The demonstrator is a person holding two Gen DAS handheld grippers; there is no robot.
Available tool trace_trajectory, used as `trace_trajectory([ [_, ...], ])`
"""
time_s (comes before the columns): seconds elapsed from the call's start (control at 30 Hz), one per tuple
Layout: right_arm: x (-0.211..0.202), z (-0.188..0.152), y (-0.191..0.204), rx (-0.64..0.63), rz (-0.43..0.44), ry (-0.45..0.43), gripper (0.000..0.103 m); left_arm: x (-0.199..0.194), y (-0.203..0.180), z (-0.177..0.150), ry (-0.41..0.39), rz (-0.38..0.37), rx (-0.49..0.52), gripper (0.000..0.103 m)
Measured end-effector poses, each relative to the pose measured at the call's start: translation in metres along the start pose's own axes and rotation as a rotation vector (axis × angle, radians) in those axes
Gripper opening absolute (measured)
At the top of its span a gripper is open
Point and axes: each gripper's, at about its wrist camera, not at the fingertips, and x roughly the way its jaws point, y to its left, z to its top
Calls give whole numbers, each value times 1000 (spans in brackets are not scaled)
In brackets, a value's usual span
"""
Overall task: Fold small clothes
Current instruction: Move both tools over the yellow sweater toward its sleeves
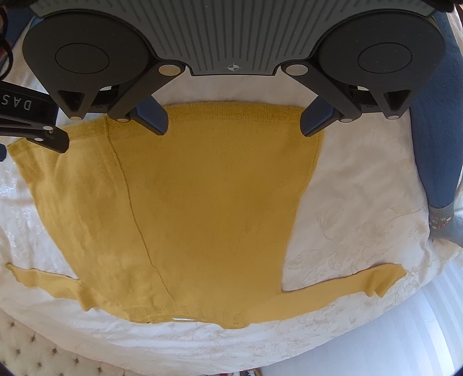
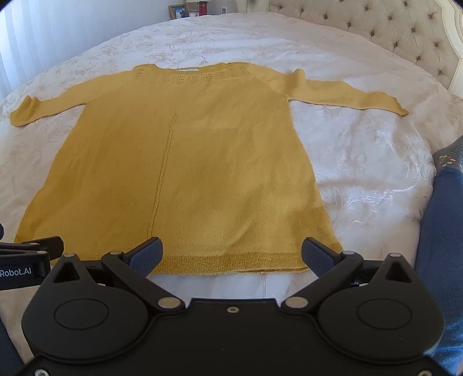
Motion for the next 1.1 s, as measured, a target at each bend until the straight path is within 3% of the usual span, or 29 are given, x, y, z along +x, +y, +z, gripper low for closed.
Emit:
trace_trajectory([
  [1.1,11,-1,1,35,3,62,101,10,0,-2,38,-2,-1,100],
])
